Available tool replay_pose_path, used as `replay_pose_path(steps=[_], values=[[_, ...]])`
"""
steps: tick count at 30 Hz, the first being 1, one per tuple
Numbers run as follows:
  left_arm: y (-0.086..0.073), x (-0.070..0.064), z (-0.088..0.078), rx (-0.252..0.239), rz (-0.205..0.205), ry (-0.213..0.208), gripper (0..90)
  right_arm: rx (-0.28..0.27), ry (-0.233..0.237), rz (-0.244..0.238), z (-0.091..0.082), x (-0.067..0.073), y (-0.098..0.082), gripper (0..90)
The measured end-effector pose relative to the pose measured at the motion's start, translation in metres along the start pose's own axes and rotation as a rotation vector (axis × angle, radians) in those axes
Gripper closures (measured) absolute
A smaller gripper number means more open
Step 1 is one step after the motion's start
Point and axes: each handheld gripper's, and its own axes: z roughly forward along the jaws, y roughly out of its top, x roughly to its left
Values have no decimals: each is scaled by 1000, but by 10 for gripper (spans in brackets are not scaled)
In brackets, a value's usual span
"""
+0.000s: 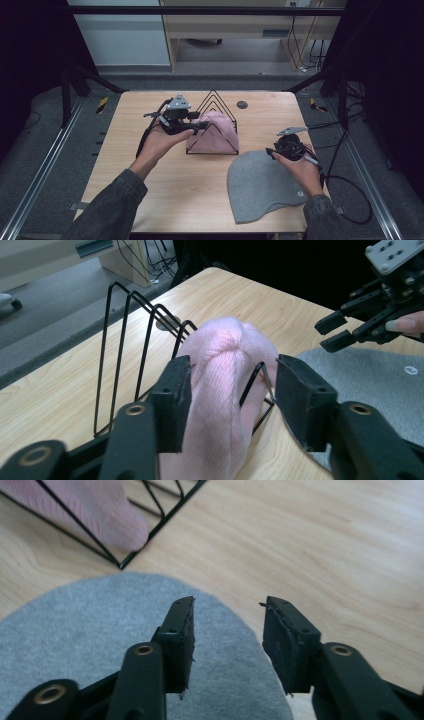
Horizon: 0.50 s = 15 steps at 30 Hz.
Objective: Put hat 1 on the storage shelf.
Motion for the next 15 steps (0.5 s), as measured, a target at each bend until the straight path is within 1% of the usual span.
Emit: replay_pose_path(steps=[1,5,7,8,10,11,12,13,15], values=[[-1,0,-3,7,-4,1,430,23,15,-1,4,-2,0,527],[-5,2,-10,11,-15,6,352,61,21,20,12,-7,-2,528],[-7,2,-11,13,-17,8,311,66,18,24,13,-8,-2,527],[-9,3,-13,19,-19,11,311,70,21,27,15,-10,-3,528],[-14,3,-16,21,-24,14,255,85,27,42,18,-14,-3,525],[-19,3,-18,29,-27,14,225,91,40,53,21,-16,-3,513],[-19,3,-18,29,-27,14,213,97,37,53,22,-17,-4,508],[-25,1,-18,56,-16,17,196,103,43,54,24,-17,-4,500],[-31,0,-18,78,-11,15,170,117,41,53,26,-16,-4,487]])
